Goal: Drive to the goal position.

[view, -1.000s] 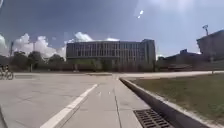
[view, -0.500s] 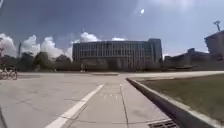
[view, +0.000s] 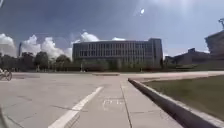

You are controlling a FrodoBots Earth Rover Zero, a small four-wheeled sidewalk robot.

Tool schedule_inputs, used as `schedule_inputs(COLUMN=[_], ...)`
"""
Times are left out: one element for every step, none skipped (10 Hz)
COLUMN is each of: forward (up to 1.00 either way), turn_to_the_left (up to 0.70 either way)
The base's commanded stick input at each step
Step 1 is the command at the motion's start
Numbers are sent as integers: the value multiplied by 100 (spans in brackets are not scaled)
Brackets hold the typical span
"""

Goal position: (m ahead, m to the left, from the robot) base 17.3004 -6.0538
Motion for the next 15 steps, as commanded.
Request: schedule_inputs(forward=[100, 100, 100, 100, 100, 100, 100, 100, 100, 100, 100, 100, 100, 100, 100], turn_to_the_left=[0, 0, 0, 0, 0, 0, 0, 0, 0, 0, 0, 0, 0, 0, 0])
